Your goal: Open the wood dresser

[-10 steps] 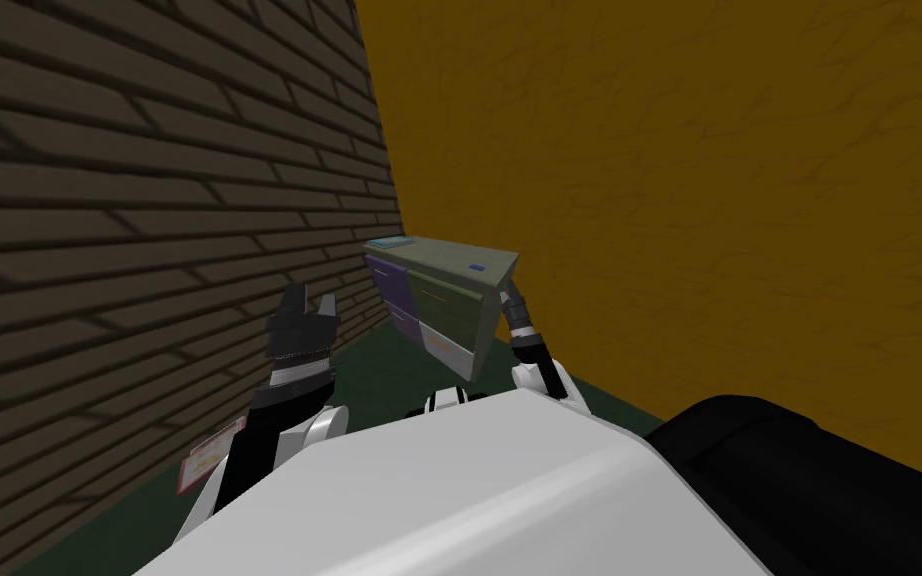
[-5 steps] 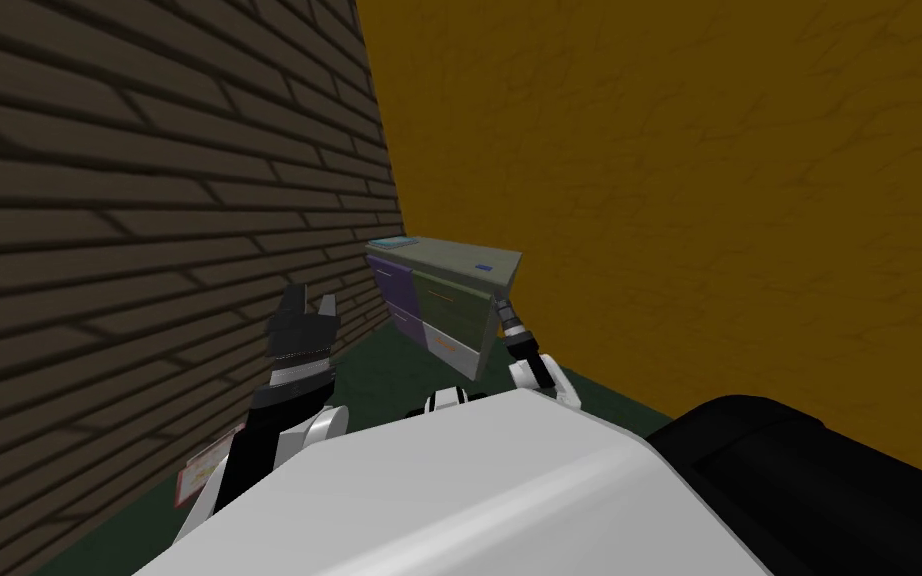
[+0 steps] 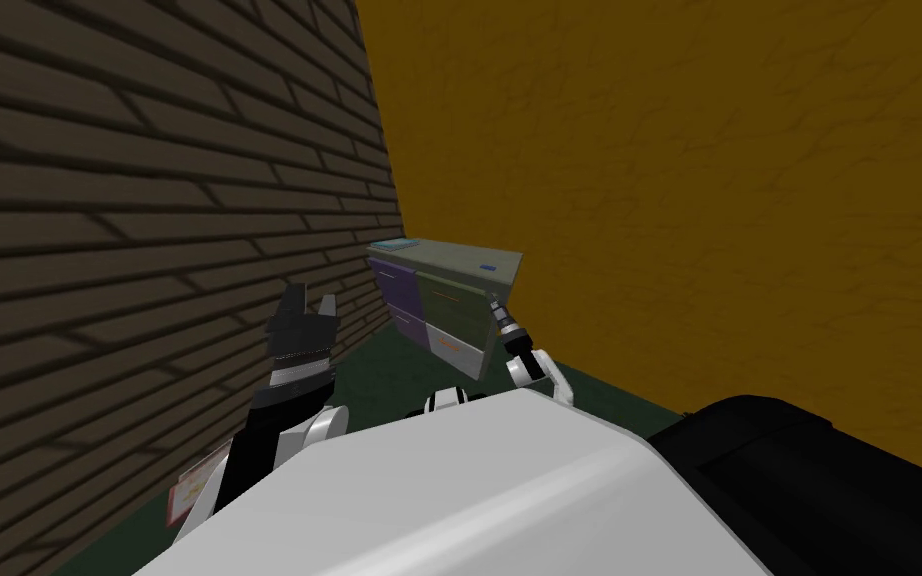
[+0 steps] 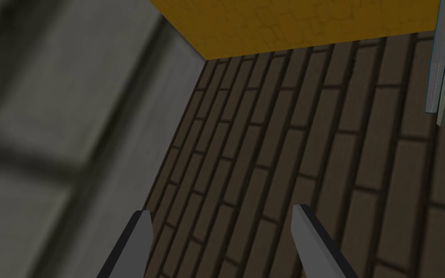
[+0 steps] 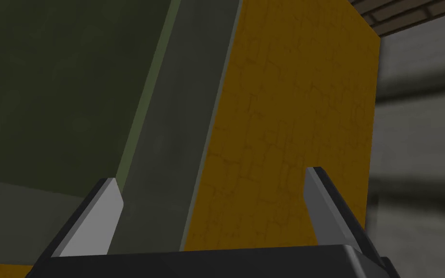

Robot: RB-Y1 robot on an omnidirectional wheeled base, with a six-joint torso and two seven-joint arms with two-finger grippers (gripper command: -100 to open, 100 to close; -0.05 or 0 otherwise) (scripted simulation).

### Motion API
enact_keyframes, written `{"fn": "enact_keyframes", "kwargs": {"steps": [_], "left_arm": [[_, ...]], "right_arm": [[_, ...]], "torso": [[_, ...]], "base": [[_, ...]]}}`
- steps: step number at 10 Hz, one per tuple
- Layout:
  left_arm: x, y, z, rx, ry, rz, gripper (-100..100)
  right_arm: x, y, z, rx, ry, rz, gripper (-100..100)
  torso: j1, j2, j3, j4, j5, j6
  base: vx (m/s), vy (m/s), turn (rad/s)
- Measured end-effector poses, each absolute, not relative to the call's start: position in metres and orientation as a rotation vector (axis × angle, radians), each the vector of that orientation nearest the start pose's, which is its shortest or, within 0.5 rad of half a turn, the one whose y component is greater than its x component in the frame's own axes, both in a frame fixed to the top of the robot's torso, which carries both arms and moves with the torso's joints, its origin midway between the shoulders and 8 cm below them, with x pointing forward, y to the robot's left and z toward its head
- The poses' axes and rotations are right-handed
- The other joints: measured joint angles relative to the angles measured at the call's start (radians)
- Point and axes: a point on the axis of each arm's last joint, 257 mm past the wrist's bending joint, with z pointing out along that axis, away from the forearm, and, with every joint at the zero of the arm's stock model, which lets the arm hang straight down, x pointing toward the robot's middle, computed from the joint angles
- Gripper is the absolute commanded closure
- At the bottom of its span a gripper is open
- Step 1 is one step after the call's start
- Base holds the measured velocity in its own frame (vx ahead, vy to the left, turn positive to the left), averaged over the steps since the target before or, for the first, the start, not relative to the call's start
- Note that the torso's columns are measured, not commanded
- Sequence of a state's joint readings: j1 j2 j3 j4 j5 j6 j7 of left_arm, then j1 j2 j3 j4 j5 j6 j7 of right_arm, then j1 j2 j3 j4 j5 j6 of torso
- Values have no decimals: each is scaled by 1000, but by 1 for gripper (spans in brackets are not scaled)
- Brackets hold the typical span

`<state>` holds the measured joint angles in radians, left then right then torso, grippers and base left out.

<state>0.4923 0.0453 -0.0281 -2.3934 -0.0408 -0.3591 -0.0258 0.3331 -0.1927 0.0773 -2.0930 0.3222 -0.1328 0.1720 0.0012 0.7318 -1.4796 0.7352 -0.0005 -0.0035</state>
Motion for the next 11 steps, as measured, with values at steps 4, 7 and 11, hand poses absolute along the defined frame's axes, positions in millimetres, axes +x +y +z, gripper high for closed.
{"fn": "enact_keyframes", "kwargs": {"steps": [4,7,11], "left_arm": [[346,259,49,-611,692,-1276,0],[346,259,49,-611,692,-1276,0],[346,259,49,-611,692,-1276,0]], "right_arm": [[462,-232,-120,433,1313,735,-100],[470,-233,-140,398,1374,642,-100],[485,-238,-164,340,1451,500,-100]], "torso": [[-2,2,1,1,0,1],[-1,4,2,2,0,3],[-2,6,4,3,0,3]], "base": [[12,93,-42],[12,96,-40],[16,97,-44]]}}
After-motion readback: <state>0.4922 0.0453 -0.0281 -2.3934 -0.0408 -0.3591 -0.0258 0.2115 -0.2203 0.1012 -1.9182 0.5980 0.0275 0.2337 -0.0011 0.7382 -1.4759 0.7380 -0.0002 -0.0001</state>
